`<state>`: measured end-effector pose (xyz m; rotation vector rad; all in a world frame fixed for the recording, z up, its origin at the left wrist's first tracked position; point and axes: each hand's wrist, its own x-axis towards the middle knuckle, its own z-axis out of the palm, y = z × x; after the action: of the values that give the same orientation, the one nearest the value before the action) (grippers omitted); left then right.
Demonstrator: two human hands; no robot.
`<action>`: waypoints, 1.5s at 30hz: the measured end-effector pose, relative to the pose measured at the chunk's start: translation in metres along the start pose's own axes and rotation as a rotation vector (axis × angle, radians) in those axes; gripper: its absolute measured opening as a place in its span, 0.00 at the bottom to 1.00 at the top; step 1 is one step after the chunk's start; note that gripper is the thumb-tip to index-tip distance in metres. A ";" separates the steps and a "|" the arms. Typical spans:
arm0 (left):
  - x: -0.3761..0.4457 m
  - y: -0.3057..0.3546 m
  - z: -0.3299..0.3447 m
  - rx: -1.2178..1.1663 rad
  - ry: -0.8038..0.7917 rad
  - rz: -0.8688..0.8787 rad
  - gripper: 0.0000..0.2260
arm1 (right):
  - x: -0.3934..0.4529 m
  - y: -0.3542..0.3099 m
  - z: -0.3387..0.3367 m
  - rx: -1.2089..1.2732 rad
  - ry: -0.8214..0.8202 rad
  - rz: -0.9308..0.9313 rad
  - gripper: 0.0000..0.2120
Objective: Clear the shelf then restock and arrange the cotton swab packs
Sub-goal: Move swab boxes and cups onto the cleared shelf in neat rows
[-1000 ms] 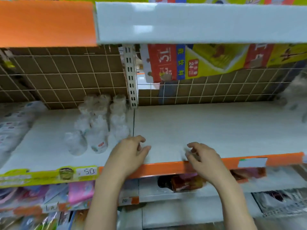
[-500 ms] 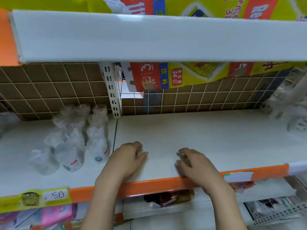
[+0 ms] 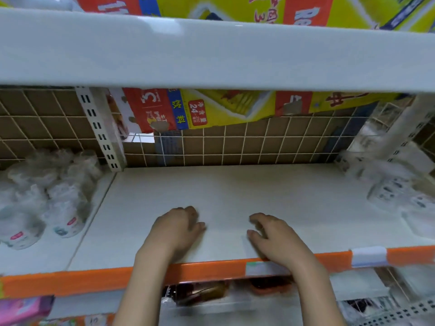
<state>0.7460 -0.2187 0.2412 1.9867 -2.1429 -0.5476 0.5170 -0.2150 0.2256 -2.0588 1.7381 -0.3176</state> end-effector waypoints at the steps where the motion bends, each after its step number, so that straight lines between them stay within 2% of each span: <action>1: 0.003 0.019 0.007 0.029 -0.001 0.002 0.18 | -0.003 0.016 -0.009 -0.017 0.011 0.000 0.20; 6: 0.015 0.110 0.044 0.004 0.006 0.061 0.18 | -0.015 0.090 -0.052 -0.072 0.091 0.024 0.19; 9: 0.015 0.139 0.059 0.019 0.016 0.059 0.19 | -0.020 0.117 -0.065 -0.059 0.113 0.019 0.19; 13: 0.010 0.142 0.064 0.028 -0.002 0.000 0.19 | -0.019 0.131 -0.066 -0.040 0.086 0.000 0.19; 20: 0.011 0.119 0.059 0.044 0.025 -0.095 0.15 | -0.006 0.115 -0.057 -0.002 0.087 -0.064 0.19; 28: 0.023 0.136 0.069 0.120 0.028 -0.059 0.17 | -0.018 0.141 -0.061 0.001 0.115 -0.012 0.20; 36: 0.043 0.193 0.080 0.129 0.073 -0.041 0.17 | -0.013 0.202 -0.100 -0.064 0.224 0.023 0.20; 40: 0.055 0.238 0.093 0.105 0.073 -0.019 0.17 | -0.010 0.250 -0.134 -0.100 0.258 0.077 0.23; 45: 0.069 0.279 0.111 0.113 0.078 -0.005 0.15 | 0.007 0.302 -0.171 0.013 0.256 0.137 0.28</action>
<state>0.4399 -0.2575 0.2353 2.0353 -2.1668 -0.3506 0.1782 -0.2890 0.2376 -1.9469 2.0084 -0.5694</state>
